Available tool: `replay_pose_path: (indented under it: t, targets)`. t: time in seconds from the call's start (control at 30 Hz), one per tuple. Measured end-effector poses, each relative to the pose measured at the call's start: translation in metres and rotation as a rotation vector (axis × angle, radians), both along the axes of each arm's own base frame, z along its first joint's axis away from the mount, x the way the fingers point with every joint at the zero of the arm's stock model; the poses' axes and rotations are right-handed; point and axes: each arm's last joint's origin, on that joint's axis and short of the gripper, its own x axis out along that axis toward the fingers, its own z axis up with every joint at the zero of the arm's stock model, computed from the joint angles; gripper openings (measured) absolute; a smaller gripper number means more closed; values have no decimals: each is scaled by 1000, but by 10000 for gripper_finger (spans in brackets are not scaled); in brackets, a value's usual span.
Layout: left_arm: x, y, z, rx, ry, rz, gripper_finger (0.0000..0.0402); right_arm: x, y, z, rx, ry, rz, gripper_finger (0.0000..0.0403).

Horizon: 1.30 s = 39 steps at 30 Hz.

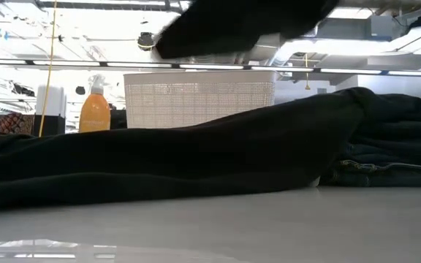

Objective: Fold laundry
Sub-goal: Fold the black shirt from the white laundry organizer

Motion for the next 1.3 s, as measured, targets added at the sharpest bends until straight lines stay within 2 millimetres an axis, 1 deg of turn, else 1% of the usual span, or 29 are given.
replay_pose_path:
  t: [0.1,0.17,0.27,0.4,0.5,0.67,0.8,0.9,1.03,1.13,1.27,1.3]
  targets:
    - [-1,-4,-11,37,115,-27,1,22,2,-24,-22,36,-22,195]
    - [0,-7,-15,26,156,-39,1,36,2,-34,-24,41,-38,195]
    - [-1,-7,-24,56,197,-36,2,50,1,-43,-28,48,-54,195]
    - [-3,-6,-25,84,210,-39,7,60,-3,-51,-46,88,-74,195]
    - [-6,-3,-30,137,235,-36,6,60,-11,-56,-51,159,-102,188]
    - [-13,2,-30,214,262,-41,1,57,-24,-64,-3,292,-122,158]
    - [-17,1,-39,152,318,-62,0,55,-32,-68,45,380,-147,127]
    - [-20,-1,-49,49,371,-76,0,54,-36,-68,61,430,-148,104]
    - [-29,1,-55,30,480,-40,0,51,-38,-70,70,482,-123,77]
    - [-34,3,-55,45,541,-5,0,47,-37,-72,74,539,-96,65]
    - [-48,8,-57,106,743,7,0,43,-35,-72,67,575,-82,59]
    - [-51,10,-54,122,786,11,0,42,-35,-71,72,581,-71,59]
